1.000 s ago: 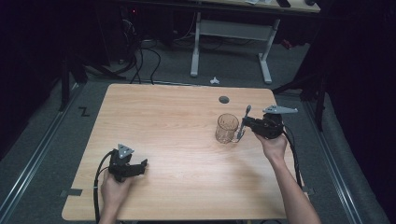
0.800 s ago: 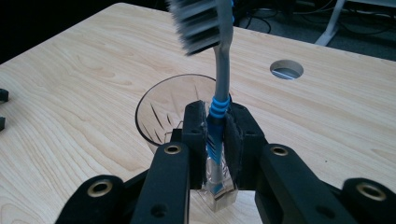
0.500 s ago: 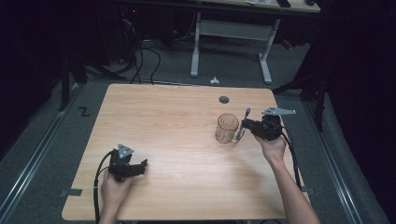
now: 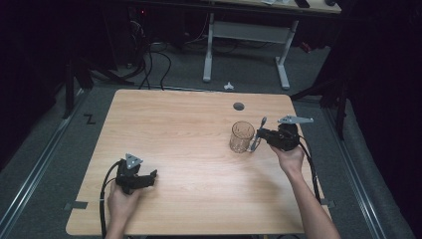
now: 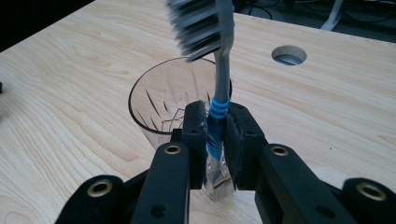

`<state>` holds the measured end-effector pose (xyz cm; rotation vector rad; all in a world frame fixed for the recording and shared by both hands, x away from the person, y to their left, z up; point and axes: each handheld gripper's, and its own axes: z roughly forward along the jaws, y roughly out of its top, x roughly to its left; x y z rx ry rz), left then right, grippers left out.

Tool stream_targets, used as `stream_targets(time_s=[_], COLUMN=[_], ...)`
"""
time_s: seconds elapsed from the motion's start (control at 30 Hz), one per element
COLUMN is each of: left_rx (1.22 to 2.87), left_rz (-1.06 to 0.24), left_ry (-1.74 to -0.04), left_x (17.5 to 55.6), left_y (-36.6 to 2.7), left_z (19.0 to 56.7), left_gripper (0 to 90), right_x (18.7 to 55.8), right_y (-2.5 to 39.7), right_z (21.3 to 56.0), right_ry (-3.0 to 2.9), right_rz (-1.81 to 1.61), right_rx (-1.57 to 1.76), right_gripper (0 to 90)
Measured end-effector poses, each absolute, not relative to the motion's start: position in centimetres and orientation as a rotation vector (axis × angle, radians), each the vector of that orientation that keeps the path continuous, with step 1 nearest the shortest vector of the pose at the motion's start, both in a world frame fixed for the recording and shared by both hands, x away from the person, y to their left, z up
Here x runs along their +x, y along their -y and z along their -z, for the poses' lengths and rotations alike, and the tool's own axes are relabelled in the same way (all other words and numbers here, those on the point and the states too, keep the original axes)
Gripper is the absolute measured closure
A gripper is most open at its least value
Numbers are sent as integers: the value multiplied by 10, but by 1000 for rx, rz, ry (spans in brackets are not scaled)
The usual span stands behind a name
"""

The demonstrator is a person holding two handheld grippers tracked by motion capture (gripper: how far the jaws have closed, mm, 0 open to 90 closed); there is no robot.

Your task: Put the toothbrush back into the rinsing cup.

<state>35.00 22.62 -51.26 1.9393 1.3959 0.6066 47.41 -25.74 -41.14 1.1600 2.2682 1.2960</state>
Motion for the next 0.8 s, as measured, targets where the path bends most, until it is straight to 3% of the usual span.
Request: stream_targets(time_s=[0.33, 0.8], left_rx=[1939, 1939], left_rz=[-607, -607], left_ry=[-1396, -1396], left_x=[350, 350], left_y=[-226, -226], left_z=[513, 513], left_gripper=[185, 185], right_x=[474, 466], right_y=[258, 263], right_z=[413, 406], right_ry=[-2268, -2235], right_rz=[-1309, -1326], right_rx=[1166, 1161], right_gripper=[772, 627])
